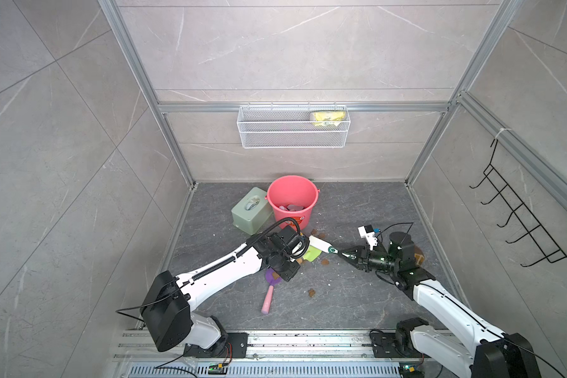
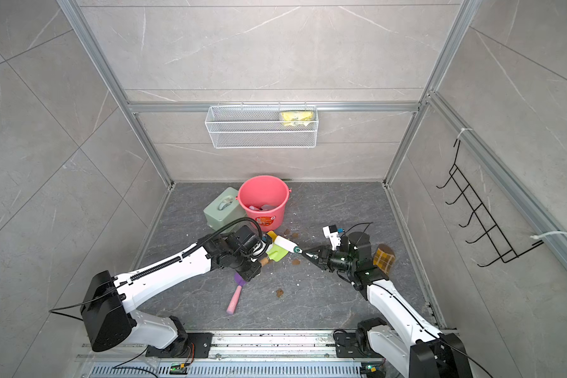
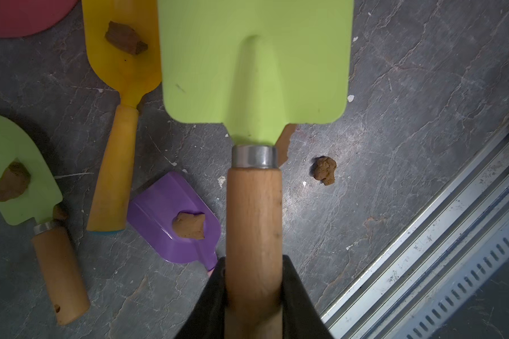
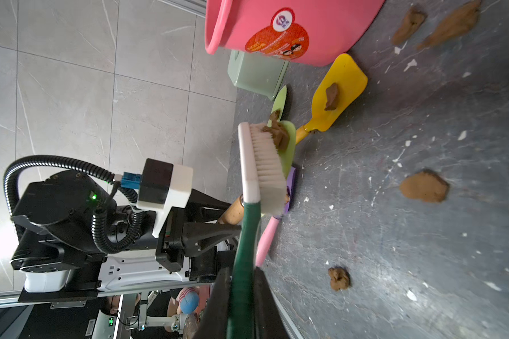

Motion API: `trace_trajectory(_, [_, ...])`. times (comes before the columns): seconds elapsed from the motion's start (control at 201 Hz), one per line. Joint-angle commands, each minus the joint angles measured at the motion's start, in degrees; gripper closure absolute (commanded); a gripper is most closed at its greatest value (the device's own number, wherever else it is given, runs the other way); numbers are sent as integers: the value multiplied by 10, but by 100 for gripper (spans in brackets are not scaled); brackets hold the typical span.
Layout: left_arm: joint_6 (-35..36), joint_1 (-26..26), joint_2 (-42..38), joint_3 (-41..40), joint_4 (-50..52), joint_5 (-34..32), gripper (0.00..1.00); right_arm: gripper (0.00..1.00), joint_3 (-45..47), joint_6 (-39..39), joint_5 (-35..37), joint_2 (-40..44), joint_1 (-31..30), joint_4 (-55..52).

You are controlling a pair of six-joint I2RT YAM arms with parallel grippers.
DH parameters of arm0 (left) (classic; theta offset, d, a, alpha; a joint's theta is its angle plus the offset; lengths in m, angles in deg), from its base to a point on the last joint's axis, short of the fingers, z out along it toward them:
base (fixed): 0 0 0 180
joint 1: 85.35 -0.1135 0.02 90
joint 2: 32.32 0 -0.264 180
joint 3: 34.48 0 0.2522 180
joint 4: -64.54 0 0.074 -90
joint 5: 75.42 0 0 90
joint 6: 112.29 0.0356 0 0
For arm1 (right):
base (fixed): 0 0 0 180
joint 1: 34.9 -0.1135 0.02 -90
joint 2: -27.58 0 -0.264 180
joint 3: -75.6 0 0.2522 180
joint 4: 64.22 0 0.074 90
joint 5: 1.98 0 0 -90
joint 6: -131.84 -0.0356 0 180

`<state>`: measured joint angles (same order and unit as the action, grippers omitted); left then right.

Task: Brush the soil off the hand trowel and place it into the bucket
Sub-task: Brush off the soil from the hand trowel.

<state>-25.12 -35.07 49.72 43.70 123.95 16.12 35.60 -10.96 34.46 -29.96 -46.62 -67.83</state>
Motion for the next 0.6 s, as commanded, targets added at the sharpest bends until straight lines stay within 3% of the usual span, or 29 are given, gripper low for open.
trace_trajectory(0.0, [17, 2, -16, 0, -8, -11, 100, 100, -16, -5, 0, 9, 16, -1])
trace_trajectory(0.333, [21, 2, 1, 3, -17, -9, 100, 100, -17, 4, 0, 76, 20, -69])
trace_trajectory(0.592, [22, 2, 7, 7, -27, 0, 100, 100, 10, -38, 9, 60, -9, -5])
